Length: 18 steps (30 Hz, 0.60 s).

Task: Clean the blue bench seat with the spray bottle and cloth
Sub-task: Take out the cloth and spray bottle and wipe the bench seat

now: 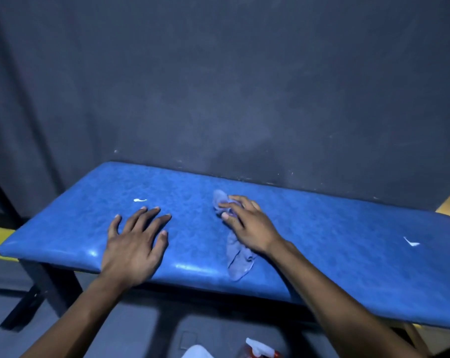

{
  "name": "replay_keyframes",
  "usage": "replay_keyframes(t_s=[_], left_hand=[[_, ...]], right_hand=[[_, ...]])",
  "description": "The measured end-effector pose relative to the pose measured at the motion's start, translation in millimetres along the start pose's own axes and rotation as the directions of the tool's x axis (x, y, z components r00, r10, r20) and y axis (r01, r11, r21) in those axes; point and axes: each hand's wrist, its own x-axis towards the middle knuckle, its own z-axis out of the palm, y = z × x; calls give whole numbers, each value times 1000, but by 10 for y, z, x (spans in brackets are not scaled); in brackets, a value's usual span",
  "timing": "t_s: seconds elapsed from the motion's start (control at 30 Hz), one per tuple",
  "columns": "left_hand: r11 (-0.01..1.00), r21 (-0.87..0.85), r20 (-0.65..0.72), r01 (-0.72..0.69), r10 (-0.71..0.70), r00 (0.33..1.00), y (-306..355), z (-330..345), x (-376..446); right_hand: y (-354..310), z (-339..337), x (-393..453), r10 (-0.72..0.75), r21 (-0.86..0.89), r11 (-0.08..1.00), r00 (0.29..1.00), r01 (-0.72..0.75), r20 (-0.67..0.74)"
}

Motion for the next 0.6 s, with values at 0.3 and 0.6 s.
replay_keyframes(t_s=[0.3, 0.6], left_hand=[[1000, 15, 33, 27, -27, 999, 16, -2, 13], [1000, 17, 39, 19, -19, 999, 10, -15, 24]], right_hand=[[942, -638, -924, 43, -78, 996, 998, -47, -46], [-277, 116, 28, -5, 29, 1000, 1000, 6, -14]])
